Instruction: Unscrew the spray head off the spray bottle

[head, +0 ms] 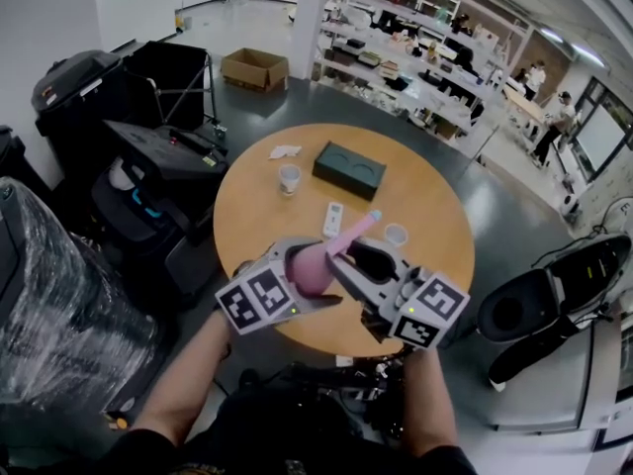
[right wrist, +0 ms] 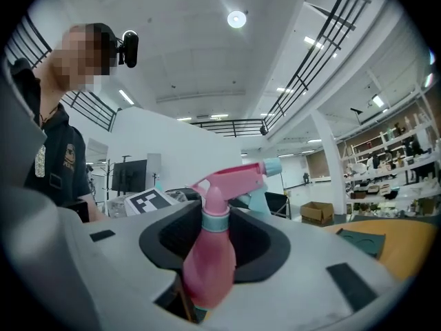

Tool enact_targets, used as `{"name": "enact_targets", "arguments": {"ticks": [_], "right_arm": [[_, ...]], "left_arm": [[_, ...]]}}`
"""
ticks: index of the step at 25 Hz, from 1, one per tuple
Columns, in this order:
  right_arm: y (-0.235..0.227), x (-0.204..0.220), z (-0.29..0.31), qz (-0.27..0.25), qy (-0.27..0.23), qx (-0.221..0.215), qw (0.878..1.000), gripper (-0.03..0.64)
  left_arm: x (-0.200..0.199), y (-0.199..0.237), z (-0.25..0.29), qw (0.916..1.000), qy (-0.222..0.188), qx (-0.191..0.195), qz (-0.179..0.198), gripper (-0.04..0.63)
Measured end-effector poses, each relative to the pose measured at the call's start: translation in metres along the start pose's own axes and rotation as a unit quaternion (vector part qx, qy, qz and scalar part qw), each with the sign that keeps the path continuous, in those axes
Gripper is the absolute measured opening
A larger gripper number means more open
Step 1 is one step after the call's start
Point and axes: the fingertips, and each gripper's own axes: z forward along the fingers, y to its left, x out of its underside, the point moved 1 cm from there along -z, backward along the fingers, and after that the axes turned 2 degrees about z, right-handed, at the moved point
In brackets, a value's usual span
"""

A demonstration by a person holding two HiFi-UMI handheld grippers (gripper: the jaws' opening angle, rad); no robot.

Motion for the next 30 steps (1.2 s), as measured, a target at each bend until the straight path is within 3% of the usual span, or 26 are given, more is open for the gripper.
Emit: {"name": "enact_targets", "arguments": {"ticks": [7, 13, 15, 19, 24, 27, 30], "right_arm": [[0.019, -0.001, -0.009, -0.017, -0.002, -0.090, 0.996, 0.138], [0.035, 0.000, -0.018, -0.018, -0.011, -0.187, 0.982, 0.138], [0.037, 0.001, -0.018, -0.017, -0.010, -0.202, 0.979, 0.141], [0.030, 0.005, -0.012, -0.014, 0.001, -0.161, 0.987, 0.147], [0.011, 0.004, -0.010, 0.008, -0.019, -0.090, 0.996, 0.147], [0.000, 0.006, -0.005, 0.022, -0.023, -0.035, 0.999, 0.147], [-0.004, 0.007, 0.006, 0.036, -0.020, 0.004, 0.999, 0.147]], "left_arm": [[-0.009, -0.029, -0.011, 0.9926, -0.022, 0.119, 0.007, 0.433], [-0.013, -0.053, -0.023, 0.9766, -0.039, 0.211, 0.021, 0.433], [-0.014, -0.056, -0.025, 0.9735, -0.046, 0.223, 0.021, 0.433], [-0.010, -0.044, -0.020, 0.9834, -0.056, 0.173, 0.004, 0.434], [0.002, -0.007, -0.014, 0.9962, -0.050, 0.058, -0.040, 0.436], [0.011, 0.014, -0.010, 0.9964, -0.047, -0.010, -0.070, 0.436], [0.016, 0.025, -0.008, 0.9954, -0.038, -0.053, -0.071, 0.436]]}}
